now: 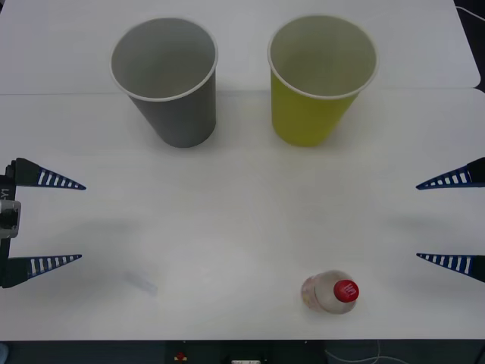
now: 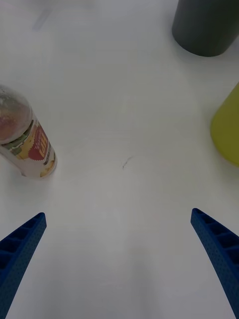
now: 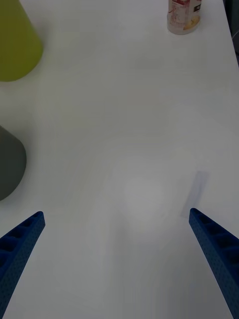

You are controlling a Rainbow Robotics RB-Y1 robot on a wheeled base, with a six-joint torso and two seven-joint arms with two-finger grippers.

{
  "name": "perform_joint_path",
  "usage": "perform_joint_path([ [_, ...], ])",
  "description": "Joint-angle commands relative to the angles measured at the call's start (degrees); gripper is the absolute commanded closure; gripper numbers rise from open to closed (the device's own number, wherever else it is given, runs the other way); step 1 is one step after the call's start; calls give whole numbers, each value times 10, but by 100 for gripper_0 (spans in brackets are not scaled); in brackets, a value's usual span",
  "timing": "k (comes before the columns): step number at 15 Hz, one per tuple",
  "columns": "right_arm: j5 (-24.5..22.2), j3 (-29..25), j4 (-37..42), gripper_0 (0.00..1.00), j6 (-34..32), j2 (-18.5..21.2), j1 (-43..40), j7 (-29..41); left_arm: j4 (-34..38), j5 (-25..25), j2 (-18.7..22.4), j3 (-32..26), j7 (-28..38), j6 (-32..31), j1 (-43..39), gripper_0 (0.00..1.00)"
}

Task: Put the can into the green bin and the plastic bottle into the gray bin

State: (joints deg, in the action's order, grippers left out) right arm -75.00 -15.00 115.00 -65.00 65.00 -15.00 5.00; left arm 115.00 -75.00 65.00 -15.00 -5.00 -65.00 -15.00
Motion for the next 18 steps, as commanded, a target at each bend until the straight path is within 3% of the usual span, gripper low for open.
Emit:
perform_joint_path([
  [1,2,-2,0,0,1,-6,1,-1,0,0,0,0,0,0,0,0],
  [6,26,-11,-12,0,-7,-1,-1,-5,0,0,0,0,0,0,0,0],
  [11,42,-11,-74,0,-88,-1,19,-32,0,0,0,0,0,0,0,0],
  [15,65,11,-149,0,-139,-1,49,-109,0,0,0,0,0,0,0,0],
  [18,101,66,-233,0,-178,-1,93,-177,0,0,0,0,0,0,0,0],
])
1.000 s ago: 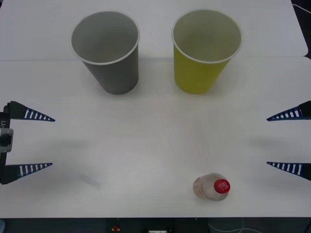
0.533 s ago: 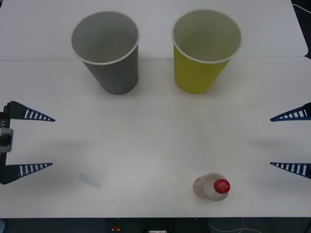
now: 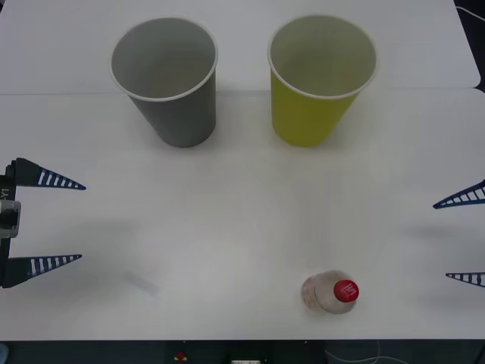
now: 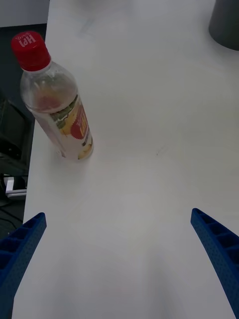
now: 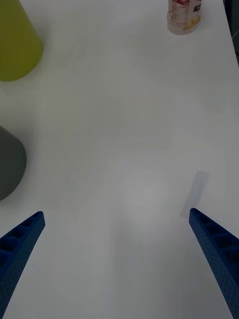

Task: Put the can into the green bin and the plastic bottle into the gray bin

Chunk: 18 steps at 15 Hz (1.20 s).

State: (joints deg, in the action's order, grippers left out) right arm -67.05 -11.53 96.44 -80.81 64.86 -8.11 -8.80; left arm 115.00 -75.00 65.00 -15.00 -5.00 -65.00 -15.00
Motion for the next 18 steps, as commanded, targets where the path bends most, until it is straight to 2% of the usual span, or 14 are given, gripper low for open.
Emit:
perform_joint_path([
  [1,34,49,-71,0,-23,0,33,-61,0,0,0,0,0,0,0,0],
  [6,105,124,-153,0,-25,-12,51,-158,0,0,0,0,0,0,0,0],
  [8,108,127,-183,0,-36,-35,56,-190,0,0,0,0,0,0,0,0],
  [12,107,128,-233,0,-71,-77,57,-210,0,0,0,0,0,0,0,0],
  [18,100,130,-265,0,-80,-140,56,-235,0,0,0,0,0,0,0,0],
])
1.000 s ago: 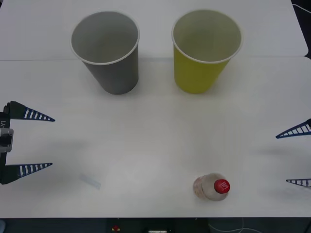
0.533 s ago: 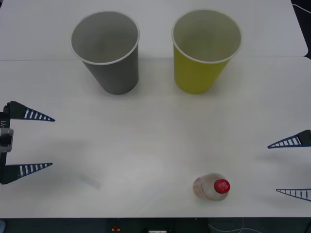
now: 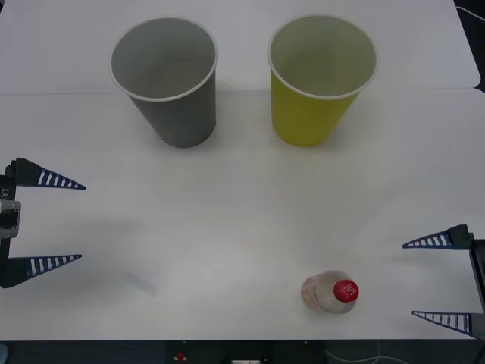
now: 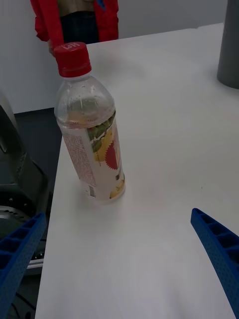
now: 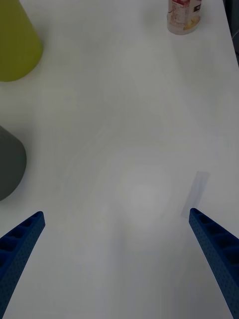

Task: Put the can into the green bin and the plastic bottle into the gray bin

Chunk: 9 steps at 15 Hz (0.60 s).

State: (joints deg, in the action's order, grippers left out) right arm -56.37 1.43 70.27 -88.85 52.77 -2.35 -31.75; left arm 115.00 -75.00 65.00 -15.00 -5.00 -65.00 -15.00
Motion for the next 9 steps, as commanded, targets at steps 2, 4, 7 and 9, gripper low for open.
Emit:
perform_joint_path([
  [2,-17,1,-3,0,6,-44,-2,-8,0,0,0,0,0,0,0,0],
  [4,-28,1,-3,0,10,-70,-1,-8,0,0,0,0,0,0,0,0],
  [7,-43,5,-3,0,17,-105,-2,-11,0,0,0,0,0,0,0,0],
  [9,-43,24,-3,0,29,-122,-1,-12,0,0,0,0,0,0,0,0],
])
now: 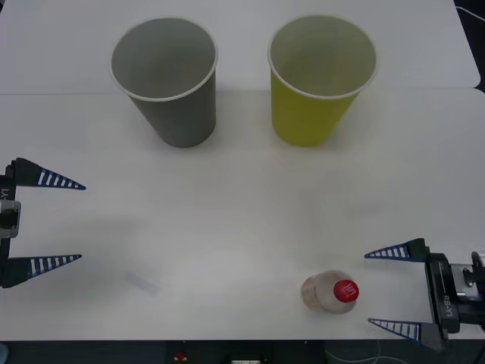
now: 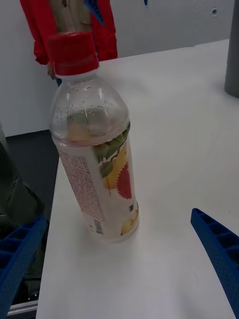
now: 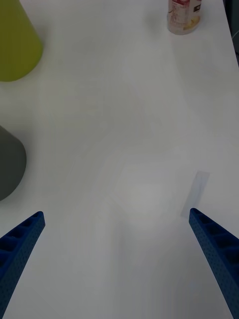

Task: Put the can into the green bin and the plastic bottle into the gray bin

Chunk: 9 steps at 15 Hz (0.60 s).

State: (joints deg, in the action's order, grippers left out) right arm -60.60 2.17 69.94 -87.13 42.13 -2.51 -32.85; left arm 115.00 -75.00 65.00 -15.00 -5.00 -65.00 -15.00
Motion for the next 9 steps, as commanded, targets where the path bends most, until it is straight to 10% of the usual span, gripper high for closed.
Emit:
perform_joint_path([
  [1,0,23,0,0,16,-26,1,-4,0,0,0,0,0,0,0,0],
  [9,-36,31,0,0,35,-92,12,-14,0,0,0,0,0,0,0,0],
])
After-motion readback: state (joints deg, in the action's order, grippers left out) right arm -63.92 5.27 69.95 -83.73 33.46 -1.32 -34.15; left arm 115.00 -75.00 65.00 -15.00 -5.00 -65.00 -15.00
